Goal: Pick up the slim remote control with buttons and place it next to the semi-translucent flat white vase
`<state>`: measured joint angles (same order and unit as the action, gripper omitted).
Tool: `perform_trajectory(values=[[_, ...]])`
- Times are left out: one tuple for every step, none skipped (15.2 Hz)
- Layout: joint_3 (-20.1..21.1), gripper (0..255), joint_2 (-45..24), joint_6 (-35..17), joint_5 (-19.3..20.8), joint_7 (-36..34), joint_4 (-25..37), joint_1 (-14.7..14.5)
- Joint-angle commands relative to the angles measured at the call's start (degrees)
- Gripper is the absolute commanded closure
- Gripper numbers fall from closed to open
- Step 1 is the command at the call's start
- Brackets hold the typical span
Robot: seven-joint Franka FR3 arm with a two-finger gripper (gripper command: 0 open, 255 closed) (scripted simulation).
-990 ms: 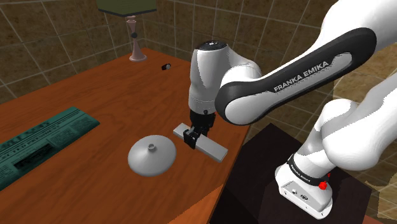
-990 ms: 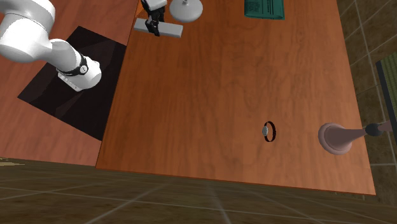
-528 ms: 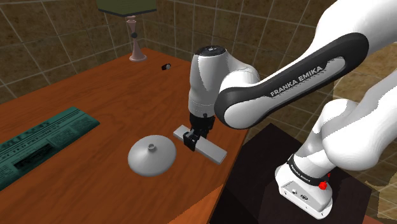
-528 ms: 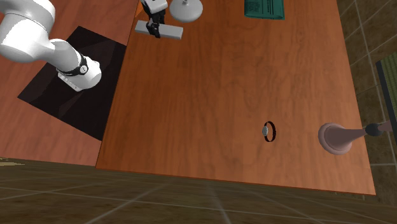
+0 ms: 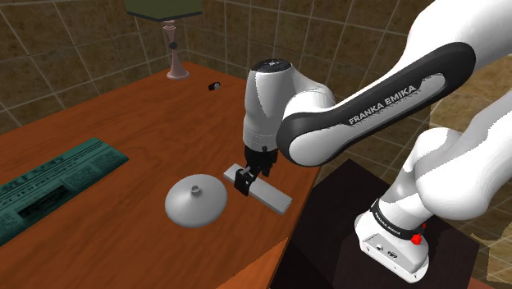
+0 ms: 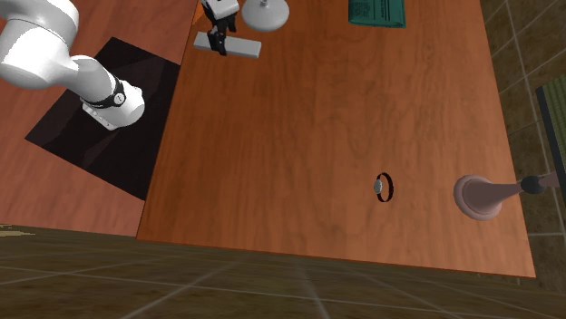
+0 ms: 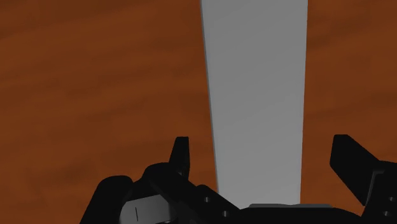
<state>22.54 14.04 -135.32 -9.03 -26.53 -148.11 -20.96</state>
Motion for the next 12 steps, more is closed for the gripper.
perform_trajectory(values=[[-0.3,0,1.5,2.3,-0.3,0.3,0.8,-0.1],[-0.7,0,3.0,4.6,-0.6,0.6,1.7,-0.2],[-1.0,0,4.3,6.8,-0.7,0.8,2.7,-0.3],[-1.3,0,5.2,8.6,-0.8,0.9,3.5,-0.3],[-1.3,0,5.2,8.6,-0.8,0.9,3.5,-0.3],[-1.3,0,5.2,8.6,-0.8,0.9,3.5,-0.3],[-1.3,0,5.2,8.6,-0.8,0.9,3.5,-0.3],[-1.3,0,5.2,8.6,-0.8,0.9,3.5,-0.3],[-1.3,0,5.2,8.6,-0.8,0.9,3.5,-0.3],[-1.3,0,5.2,8.6,-0.8,0.9,3.5,-0.3],[-1.3,0,5.2,8.6,-0.8,0.9,3.5,-0.3],[-1.3,0,5.2,8.6,-0.8,0.9,3.5,-0.3]])
